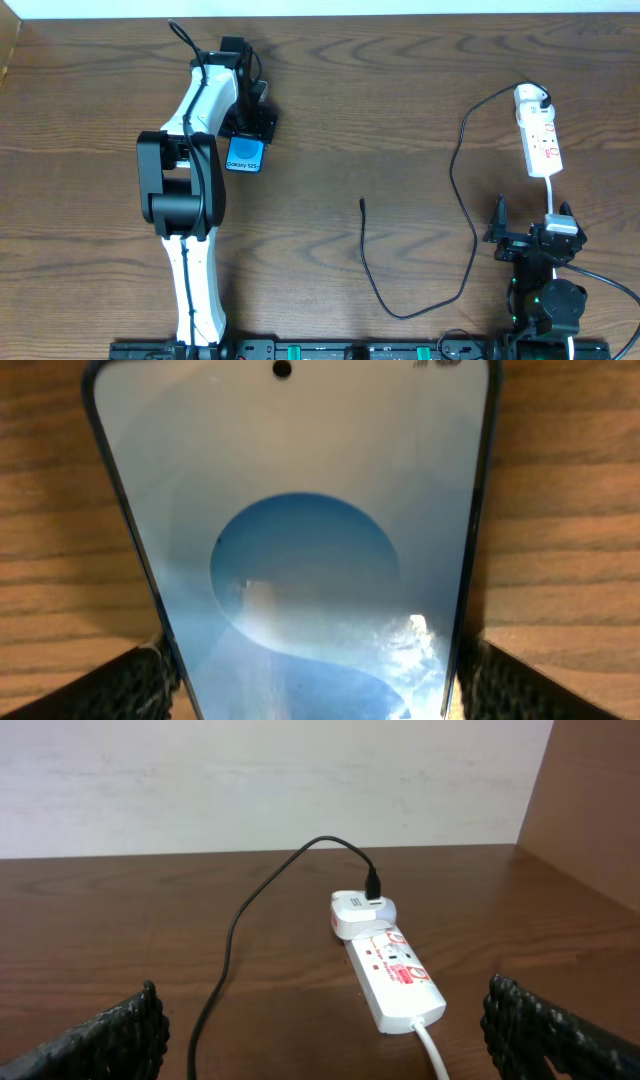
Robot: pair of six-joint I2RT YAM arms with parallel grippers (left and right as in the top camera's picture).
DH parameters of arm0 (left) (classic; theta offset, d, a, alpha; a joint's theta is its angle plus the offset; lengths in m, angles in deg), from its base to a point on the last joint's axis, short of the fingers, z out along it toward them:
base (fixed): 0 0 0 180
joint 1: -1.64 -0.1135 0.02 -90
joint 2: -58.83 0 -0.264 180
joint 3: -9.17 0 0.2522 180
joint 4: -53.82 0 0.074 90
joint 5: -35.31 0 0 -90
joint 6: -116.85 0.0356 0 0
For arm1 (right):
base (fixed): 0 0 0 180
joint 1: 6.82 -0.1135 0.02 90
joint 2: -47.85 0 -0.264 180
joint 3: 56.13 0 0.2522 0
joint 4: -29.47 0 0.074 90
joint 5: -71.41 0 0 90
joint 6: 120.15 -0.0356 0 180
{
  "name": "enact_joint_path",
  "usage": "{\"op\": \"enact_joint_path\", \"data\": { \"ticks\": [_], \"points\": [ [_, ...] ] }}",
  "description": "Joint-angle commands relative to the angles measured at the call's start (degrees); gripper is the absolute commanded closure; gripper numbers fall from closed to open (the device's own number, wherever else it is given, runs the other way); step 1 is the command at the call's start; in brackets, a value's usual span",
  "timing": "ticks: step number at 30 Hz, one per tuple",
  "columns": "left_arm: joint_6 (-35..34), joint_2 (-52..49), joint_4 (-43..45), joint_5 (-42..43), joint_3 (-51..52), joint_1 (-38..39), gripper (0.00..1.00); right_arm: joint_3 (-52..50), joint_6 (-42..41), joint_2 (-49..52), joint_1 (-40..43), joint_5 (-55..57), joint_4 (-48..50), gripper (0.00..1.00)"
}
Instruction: Plug charger to phone and switch on socket
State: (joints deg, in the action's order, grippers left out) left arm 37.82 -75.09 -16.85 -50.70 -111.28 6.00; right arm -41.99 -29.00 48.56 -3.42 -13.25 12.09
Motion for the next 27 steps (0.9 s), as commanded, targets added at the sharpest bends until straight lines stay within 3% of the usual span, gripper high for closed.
{"op": "enact_joint_path", "data": {
  "ticks": [1, 27],
  "points": [
    [0.6, -0.6, -0.6, 0.5, 1.5, 0.1, 0.13, -0.1, 0.9, -0.4, -0.5, 0.1, -0.2, 0.01],
    [0.6, -0.6, -0.7, 0.5, 1.5, 0.1, 0.16, -0.1, 0.8, -0.4, -0.5, 0.1, -0.2, 0.01]
  ]
}}
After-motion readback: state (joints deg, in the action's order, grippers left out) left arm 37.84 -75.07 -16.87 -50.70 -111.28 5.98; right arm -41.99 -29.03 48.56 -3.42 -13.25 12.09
